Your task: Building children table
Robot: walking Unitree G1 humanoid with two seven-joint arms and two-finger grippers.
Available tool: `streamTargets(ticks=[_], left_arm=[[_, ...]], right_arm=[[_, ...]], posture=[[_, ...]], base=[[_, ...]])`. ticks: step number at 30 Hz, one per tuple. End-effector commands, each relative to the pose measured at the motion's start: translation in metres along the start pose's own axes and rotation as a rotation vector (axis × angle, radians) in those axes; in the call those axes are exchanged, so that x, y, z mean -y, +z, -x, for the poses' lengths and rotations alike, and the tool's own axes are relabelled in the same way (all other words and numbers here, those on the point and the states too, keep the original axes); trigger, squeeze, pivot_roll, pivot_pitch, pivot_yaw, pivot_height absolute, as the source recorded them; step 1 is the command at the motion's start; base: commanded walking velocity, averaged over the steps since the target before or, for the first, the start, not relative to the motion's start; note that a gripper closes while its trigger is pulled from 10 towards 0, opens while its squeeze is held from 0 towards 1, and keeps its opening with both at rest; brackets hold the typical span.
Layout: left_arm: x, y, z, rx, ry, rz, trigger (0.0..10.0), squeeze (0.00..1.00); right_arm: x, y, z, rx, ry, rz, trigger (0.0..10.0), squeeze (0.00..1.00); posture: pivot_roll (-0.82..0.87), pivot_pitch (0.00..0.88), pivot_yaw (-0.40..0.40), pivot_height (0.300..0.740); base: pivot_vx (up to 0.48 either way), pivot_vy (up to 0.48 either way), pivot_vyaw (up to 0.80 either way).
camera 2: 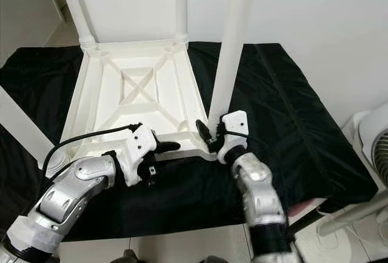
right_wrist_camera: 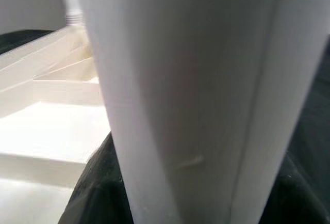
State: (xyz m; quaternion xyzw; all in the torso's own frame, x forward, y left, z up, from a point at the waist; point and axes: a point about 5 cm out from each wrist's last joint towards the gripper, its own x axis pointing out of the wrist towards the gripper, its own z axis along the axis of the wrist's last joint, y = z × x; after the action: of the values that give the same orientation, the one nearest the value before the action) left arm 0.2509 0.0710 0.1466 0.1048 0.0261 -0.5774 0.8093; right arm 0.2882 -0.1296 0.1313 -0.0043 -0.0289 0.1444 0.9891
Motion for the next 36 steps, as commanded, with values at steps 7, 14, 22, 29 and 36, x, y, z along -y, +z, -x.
streamTargets(ticks=[7,14,22,29,36], left_arm=[[0.0,-0.002,-0.001,-0.008,-0.03,0.007,10.0,0.0],[-0.001,-0.001,-0.001,-0.006,-0.042,0.007,10.0,0.0],[-0.002,0.001,0.001,0.003,-0.045,0.011,10.0,0.0],[-0.004,0.004,0.0,0.011,-0.046,0.011,10.0,0.0],[-0.003,0.007,-0.001,0.021,-0.049,0.02,10.0,0.0]], right_arm=[[-0.019,-0.011,0.011,-0.07,-0.145,-0.035,10.0,0.0],[-0.018,-0.004,0.012,-0.053,-0.155,-0.067,10.0,1.0],[-0.016,0.002,0.017,-0.018,-0.044,-0.076,10.0,1.0],[0.005,0.003,0.023,-0.013,0.217,-0.036,10.0,0.0],[0.025,0.001,0.015,-0.052,0.433,0.071,10.0,0.0]], posture=[[-0.12,0.0,0.055,0.74],[-0.11,0.0,0.059,0.74],[-0.11,0.0,0.061,0.74],[-0.11,0.0,0.062,0.74],[-0.1,0.011,0.058,0.74]], base=[[0.0,0.0,0.0],[0.0,0.0,0.0],[0.0,0.0,0.0],[0.0,0.0,0.0],[0.0,0.0,0.0]])
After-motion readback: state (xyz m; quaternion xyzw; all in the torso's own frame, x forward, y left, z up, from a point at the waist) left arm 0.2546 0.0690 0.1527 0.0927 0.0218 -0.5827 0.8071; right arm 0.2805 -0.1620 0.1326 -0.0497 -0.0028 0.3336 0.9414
